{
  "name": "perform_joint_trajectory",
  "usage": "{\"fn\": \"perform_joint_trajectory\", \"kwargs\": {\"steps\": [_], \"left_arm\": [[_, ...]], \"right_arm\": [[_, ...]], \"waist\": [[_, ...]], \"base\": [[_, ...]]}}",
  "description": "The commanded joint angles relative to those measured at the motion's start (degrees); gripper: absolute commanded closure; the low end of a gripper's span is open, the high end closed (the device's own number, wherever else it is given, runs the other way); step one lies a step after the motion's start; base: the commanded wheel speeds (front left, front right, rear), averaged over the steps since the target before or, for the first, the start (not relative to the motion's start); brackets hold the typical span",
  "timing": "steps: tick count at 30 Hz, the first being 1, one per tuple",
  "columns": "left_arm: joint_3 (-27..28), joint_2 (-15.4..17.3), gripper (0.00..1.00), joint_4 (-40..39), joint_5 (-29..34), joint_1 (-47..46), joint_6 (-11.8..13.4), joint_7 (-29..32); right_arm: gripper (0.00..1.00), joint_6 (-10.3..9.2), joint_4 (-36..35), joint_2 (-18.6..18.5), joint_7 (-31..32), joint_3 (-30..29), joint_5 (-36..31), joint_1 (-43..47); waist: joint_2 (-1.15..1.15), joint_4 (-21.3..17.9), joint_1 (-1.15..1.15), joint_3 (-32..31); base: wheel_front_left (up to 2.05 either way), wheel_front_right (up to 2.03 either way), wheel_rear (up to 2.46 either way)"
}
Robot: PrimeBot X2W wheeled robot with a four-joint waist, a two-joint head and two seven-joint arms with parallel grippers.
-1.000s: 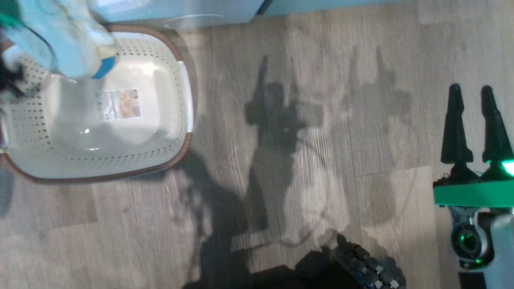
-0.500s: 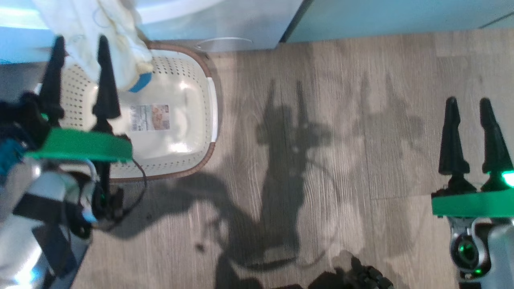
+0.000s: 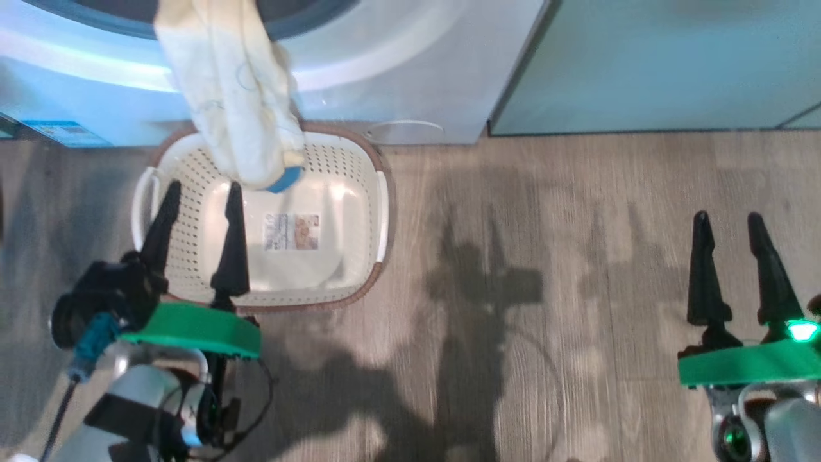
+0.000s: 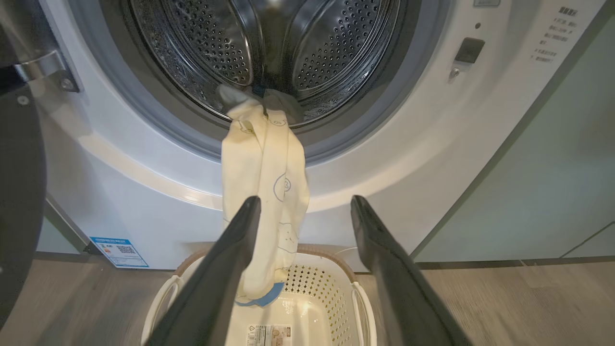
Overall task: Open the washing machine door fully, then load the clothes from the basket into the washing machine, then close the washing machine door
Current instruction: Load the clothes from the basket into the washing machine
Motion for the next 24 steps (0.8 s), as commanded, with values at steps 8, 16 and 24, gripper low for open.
{"fn": "perform_joint_trajectory", "kwargs": {"steps": [8, 16, 24], "left_arm": [[0.35, -0.68, 0.0, 0.21, 0.16, 1.87, 0.0, -1.01], [-0.07, -1.51, 0.0, 1.25, -0.74, 3.68, -0.15, -1.33], [-0.05, -1.44, 0.0, 1.11, -1.04, 3.87, 0.02, -1.28]], "right_arm": [[0.0, 0.25, -0.19, -0.88, -0.54, 2.15, -1.53, 2.22], [0.0, 0.25, 0.85, -0.88, -0.54, 3.04, -1.76, 3.31], [0.0, 0.25, 0.95, -0.88, -0.54, 3.53, -1.81, 3.29]], "waist": [[-0.01, 2.86, 0.01, -4.76], [-0.01, 3.43, 0.01, -7.28], [-0.01, 3.61, 0.01, -7.27]], "base": [[0.0, 0.0, 0.0], [0.0, 0.0, 0.0], [0.0, 0.0, 0.0]]}}
